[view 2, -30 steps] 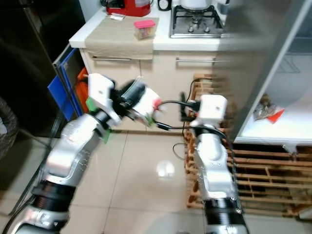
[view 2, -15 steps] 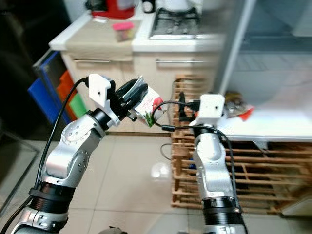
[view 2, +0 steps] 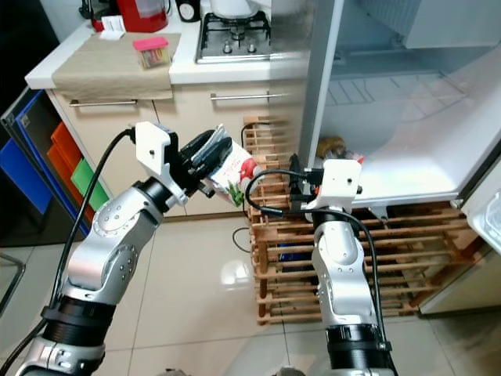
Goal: Restocking fridge
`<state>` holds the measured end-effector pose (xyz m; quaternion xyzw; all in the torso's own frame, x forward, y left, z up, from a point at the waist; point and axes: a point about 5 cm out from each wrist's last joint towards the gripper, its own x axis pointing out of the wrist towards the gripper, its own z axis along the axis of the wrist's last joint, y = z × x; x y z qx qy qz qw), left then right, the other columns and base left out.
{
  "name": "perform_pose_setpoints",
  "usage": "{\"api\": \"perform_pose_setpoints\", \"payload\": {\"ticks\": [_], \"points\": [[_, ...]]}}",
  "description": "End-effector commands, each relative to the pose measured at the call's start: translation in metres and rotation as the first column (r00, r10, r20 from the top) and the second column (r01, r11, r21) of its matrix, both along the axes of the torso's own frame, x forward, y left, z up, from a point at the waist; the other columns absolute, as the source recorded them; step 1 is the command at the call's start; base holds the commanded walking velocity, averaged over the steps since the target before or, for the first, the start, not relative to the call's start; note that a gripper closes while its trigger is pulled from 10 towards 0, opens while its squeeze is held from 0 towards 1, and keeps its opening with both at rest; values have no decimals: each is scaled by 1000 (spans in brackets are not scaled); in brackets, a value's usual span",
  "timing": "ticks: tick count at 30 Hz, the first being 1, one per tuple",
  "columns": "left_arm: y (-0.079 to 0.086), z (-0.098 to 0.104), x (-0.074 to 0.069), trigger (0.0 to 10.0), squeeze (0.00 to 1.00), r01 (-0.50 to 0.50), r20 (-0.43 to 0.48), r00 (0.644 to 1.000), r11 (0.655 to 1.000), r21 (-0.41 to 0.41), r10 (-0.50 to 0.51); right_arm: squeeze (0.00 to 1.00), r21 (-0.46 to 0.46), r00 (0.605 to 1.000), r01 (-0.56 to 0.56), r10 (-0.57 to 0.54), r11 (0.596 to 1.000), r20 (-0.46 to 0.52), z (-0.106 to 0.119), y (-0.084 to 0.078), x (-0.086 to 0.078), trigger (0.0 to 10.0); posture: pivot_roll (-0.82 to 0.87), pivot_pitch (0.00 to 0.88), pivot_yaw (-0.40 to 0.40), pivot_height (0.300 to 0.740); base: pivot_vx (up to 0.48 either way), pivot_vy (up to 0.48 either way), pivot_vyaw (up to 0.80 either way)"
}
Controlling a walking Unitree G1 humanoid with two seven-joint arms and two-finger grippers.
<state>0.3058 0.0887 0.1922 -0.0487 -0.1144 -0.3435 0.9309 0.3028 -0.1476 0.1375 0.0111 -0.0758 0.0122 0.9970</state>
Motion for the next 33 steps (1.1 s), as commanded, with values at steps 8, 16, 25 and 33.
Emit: {"api": "perform_pose_setpoints", "payload": {"ticks": [8,16,25,33], "points": [[-5,4,-4,10000,0,27,26,999,1000,8,-27,0,4,1000,7,-7,1000,20,5,-3,1,10000,-10,0,72,732,0,-480,0],[-6,4,-4,10000,0,19,28,999,1000,0,-19,0,-2,1000,7,-7,1000,18,5,-4,1,10000,-9,0,68,732,0,-33,0],[-6,4,-2,10000,0,5,33,999,1000,16,-5,0,-19,1000,29,-29,999,-6,2,-8,2,10000,-11,0,70,732,0,0,-421],[-9,4,1,10000,0,-9,29,1000,1000,13,9,0,-17,999,33,-34,999,-9,1,-9,1,10000,-15,0,66,732,0,0,-772]]}}
